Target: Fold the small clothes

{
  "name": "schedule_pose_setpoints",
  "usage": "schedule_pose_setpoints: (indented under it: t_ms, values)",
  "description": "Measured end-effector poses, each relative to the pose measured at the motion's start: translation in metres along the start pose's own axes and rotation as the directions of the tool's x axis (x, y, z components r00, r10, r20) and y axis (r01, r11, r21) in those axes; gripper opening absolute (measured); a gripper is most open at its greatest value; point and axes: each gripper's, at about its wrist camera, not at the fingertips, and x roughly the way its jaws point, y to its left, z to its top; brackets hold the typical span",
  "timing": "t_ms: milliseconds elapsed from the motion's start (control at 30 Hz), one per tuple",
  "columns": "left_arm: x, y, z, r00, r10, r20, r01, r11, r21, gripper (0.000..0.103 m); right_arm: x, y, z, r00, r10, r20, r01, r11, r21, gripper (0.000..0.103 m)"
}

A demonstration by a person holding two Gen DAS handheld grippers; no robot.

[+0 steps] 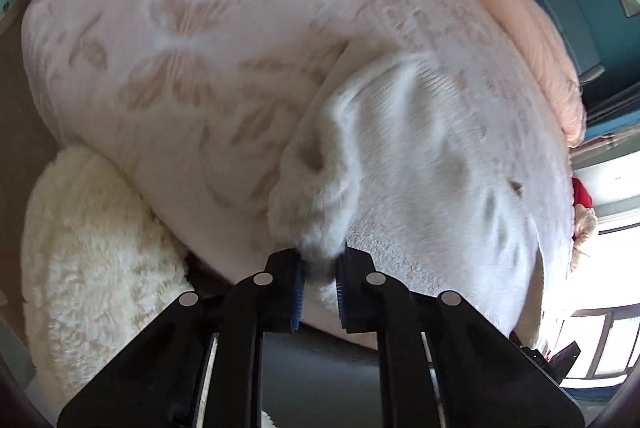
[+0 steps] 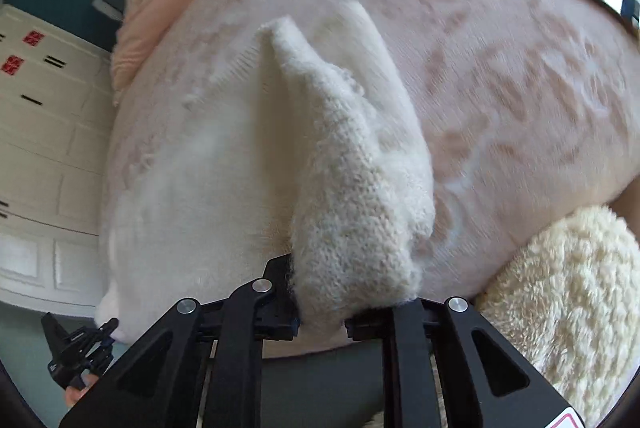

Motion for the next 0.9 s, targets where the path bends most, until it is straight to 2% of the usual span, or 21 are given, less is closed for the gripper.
schedule_pose_setpoints:
  t_ms: [33,100,233,300,333,400,433,467,500,533,633,667,733,800,900]
  values:
    - [0.007,0.005,-0.005,1.000,0.007,0.005,-0.007,1.000,0.000,0.013,-0.008,-0.001,-0.001,1.000,0.015,0.010,-0.015,1.000,0.014,0.017]
    - [0.006,0.004,-0.008,0.999,0.012,0.031,-0.013,0.999,0.032,0.013,-0.025,0.005,0.003,0.999,-0.020,0.025,0.020,1.000,-0.009,0.022]
    - [-0.019,-0.005,-0.001,0.997,0.008,0.073,-0.012,0.998,0.065,0.020,-0.057,0.014,0.010,0.994,-0.075,0.085,0.081,0.994,-0.070,0.027]
    - [-0.041,-0.012,0.000,0.991,0.031,0.133,-0.043,0.996,0.085,0.021,-0.065,0.023,0.012,0.977,-0.158,0.142,0.175,0.978,-0.111,0.039]
    - [-0.051,-0.018,0.000,0.983,0.050,0.176,-0.070,0.992,0.107,0.024,-0.068,0.029,0.012,0.959,-0.213,0.188,0.241,0.960,-0.144,0.046]
    - [-0.071,-0.035,0.003,0.952,0.113,0.285,-0.161,0.975,0.152,0.027,-0.069,0.041,0.018,0.934,-0.259,0.247,0.310,0.931,-0.194,0.049]
    - [-0.080,-0.045,0.005,0.932,0.123,0.340,-0.193,0.965,0.179,0.031,-0.067,0.044,0.024,0.936,-0.248,0.249,0.302,0.931,-0.207,0.049]
    - [-0.086,-0.054,0.008,0.920,0.117,0.373,-0.207,0.956,0.209,0.035,-0.062,0.048,0.030,0.946,-0.225,0.235,0.276,0.937,-0.214,0.049]
    - [-0.085,-0.066,0.014,0.916,0.112,0.385,-0.215,0.947,0.238,0.042,-0.054,0.053,0.039,0.957,-0.191,0.219,0.239,0.946,-0.220,0.049]
    - [-0.080,-0.077,0.020,0.919,0.104,0.380,-0.214,0.942,0.260,0.044,-0.045,0.058,0.047,0.964,-0.165,0.210,0.212,0.952,-0.223,0.050]
    - [-0.044,-0.101,0.035,0.947,0.071,0.314,-0.172,0.936,0.306,0.044,-0.014,0.064,0.069,0.954,-0.208,0.215,0.256,0.938,-0.231,0.050]
    - [-0.028,-0.107,0.039,0.953,0.089,0.289,-0.182,0.932,0.314,0.042,-0.006,0.067,0.072,0.957,-0.201,0.211,0.248,0.942,-0.225,0.037]
    - [-0.001,-0.112,0.041,0.963,0.105,0.249,-0.187,0.925,0.332,0.022,-0.003,0.072,0.072,0.971,-0.146,0.188,0.185,0.959,-0.213,0.003]
    - [0.014,-0.112,0.041,0.964,0.125,0.233,-0.200,0.922,0.331,0.020,-0.011,0.079,0.069,0.964,-0.122,0.235,0.179,0.954,-0.240,0.000]
    - [0.034,-0.106,0.043,0.967,0.165,0.194,-0.223,0.917,0.330,0.020,-0.005,0.073,0.075,0.944,-0.208,0.256,0.275,0.925,-0.262,0.000]
